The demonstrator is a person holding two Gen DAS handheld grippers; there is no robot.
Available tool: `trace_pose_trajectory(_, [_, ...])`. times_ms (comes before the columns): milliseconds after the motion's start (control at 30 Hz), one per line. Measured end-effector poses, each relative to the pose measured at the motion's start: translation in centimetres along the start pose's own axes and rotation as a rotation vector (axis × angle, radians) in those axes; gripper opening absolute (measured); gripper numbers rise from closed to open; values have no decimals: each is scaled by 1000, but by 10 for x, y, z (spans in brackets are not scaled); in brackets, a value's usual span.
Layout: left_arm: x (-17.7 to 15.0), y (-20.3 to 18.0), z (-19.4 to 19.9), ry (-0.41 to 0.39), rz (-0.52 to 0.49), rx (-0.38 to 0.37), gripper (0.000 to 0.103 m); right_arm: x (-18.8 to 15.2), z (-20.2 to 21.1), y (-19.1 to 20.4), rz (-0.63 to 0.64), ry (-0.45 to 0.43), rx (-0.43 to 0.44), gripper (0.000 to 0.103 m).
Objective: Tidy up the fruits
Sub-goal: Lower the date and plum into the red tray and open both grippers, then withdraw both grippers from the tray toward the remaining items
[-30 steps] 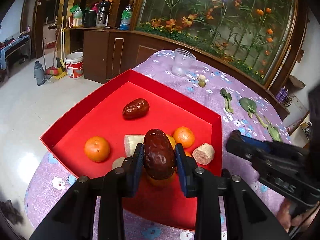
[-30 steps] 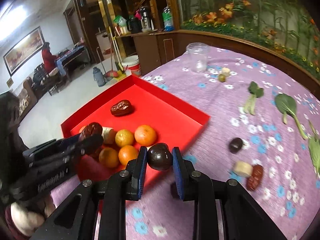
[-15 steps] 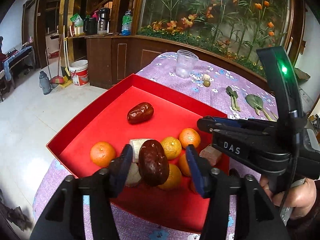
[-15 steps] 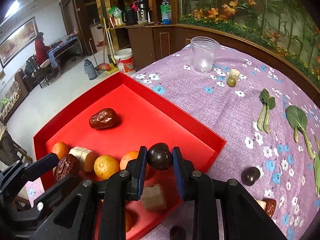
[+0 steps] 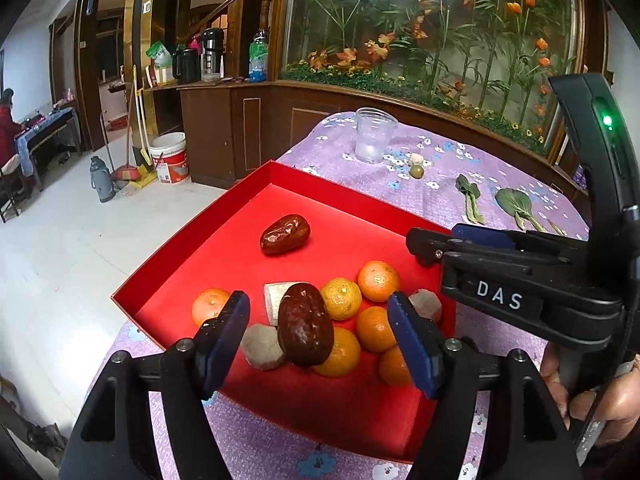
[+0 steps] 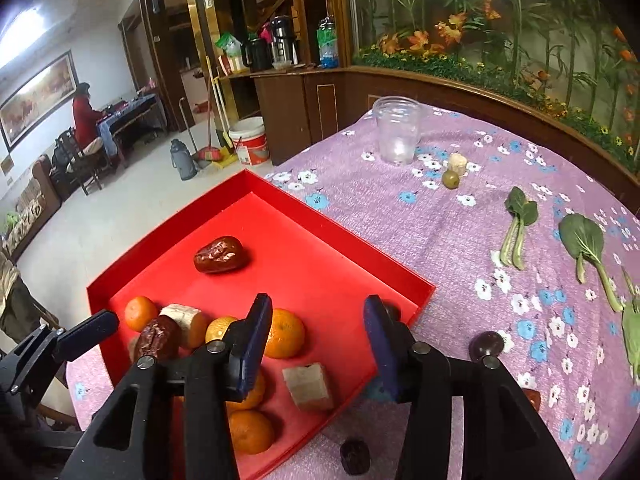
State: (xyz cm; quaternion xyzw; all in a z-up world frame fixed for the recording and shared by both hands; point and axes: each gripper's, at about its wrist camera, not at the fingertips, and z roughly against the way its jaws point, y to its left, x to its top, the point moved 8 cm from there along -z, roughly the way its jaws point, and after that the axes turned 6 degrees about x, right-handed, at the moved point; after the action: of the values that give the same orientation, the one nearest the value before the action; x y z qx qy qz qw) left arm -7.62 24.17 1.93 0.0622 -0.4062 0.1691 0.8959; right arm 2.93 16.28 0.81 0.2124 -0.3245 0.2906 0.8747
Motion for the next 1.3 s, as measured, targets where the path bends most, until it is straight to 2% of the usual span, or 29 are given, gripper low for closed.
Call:
trace_pose_trajectory(233, [1, -8, 15, -32, -35, 21, 72, -11, 19, -3, -29, -16, 2, 53])
trace_pose_trajectory(600, [-5, -35, 27, -36, -113, 27, 75, -43, 56, -22, -103, -48, 0, 58])
trace_pose_trajectory(967, [-11, -57, 33, -29, -158, 36, 75, -84, 90, -78, -211, -65, -47, 60])
trace_pose_trajectory(1100, [-15, -73, 32, -24, -198, 36, 75, -102, 101, -108, -287, -66, -57, 60])
trace_pose_trajectory(1300, [-21, -97, 33, -19, -256, 37, 75, -116, 113, -133, -328, -77, -72, 60])
